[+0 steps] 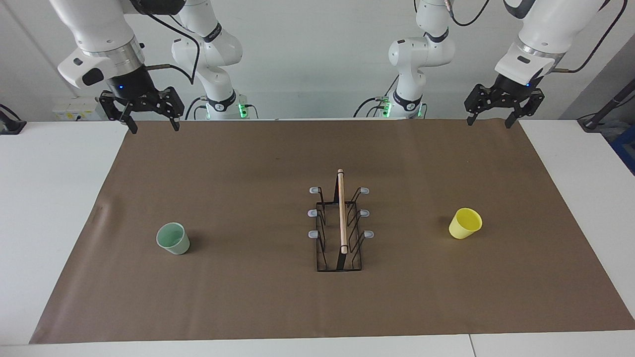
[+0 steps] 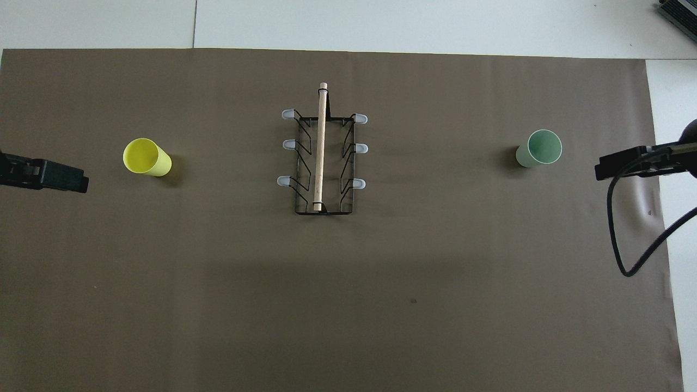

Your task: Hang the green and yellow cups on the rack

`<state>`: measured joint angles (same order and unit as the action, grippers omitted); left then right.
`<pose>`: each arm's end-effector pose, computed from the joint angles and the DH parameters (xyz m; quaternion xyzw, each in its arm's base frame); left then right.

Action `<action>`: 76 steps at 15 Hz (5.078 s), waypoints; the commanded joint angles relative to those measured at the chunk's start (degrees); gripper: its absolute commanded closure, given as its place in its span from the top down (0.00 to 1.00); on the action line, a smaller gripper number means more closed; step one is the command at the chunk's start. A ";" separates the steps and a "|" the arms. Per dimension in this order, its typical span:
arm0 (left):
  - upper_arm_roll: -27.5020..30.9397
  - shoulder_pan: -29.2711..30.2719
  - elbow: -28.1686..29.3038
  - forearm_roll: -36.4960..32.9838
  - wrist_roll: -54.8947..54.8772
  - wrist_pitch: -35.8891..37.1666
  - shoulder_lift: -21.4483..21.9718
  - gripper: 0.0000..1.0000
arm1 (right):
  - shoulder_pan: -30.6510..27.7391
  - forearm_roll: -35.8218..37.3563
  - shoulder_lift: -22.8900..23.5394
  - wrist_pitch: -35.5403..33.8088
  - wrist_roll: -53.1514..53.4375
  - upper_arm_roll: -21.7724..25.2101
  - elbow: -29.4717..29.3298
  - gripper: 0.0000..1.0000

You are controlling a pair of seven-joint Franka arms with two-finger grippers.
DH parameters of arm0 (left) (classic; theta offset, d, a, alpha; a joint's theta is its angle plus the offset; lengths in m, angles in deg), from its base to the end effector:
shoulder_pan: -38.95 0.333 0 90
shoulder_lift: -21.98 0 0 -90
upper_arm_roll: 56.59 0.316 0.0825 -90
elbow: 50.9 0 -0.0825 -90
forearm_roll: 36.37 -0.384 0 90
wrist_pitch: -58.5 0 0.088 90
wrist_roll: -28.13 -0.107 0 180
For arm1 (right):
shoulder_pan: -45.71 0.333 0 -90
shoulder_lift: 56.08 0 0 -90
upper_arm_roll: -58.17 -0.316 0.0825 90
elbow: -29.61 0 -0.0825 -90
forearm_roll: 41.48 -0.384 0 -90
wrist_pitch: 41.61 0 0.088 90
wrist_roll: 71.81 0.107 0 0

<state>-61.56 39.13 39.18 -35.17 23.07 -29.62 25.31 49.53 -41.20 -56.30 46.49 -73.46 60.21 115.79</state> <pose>0.5311 -0.0484 0.6524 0.9962 -0.0863 0.0119 0.0079 0.5502 0.0165 0.6550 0.9994 0.0298 0.0187 0.0024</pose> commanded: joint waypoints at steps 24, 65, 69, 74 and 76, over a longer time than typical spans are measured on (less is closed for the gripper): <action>-0.04 -1.58 -1.37 -3.48 0.76 -2.50 -4.80 1.00 | -2.24 0.68 0.13 1.46 -2.47 0.24 1.54 1.00; 12.09 17.13 18.63 69.72 52.63 -20.77 -28.47 1.00 | 16.48 72.74 22.88 34.68 -48.27 -0.90 26.06 1.00; 11.74 17.13 21.19 70.96 46.21 -20.78 -27.59 1.00 | 15.69 76.96 24.74 36.17 -42.22 -0.90 27.81 1.00; 11.56 16.17 25.06 74.38 41.55 -21.39 -26.89 1.00 | 11.65 83.91 24.30 38.28 -36.33 -0.90 30.98 1.00; 11.56 15.73 26.55 76.57 41.28 -22.09 -26.53 1.00 | 11.30 85.93 24.12 39.68 -34.05 -0.81 32.12 1.00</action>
<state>-50.04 55.74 61.73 38.41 65.93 -49.43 -3.84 61.86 41.57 -30.91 84.11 -110.74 59.71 145.36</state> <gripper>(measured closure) 0.000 0.000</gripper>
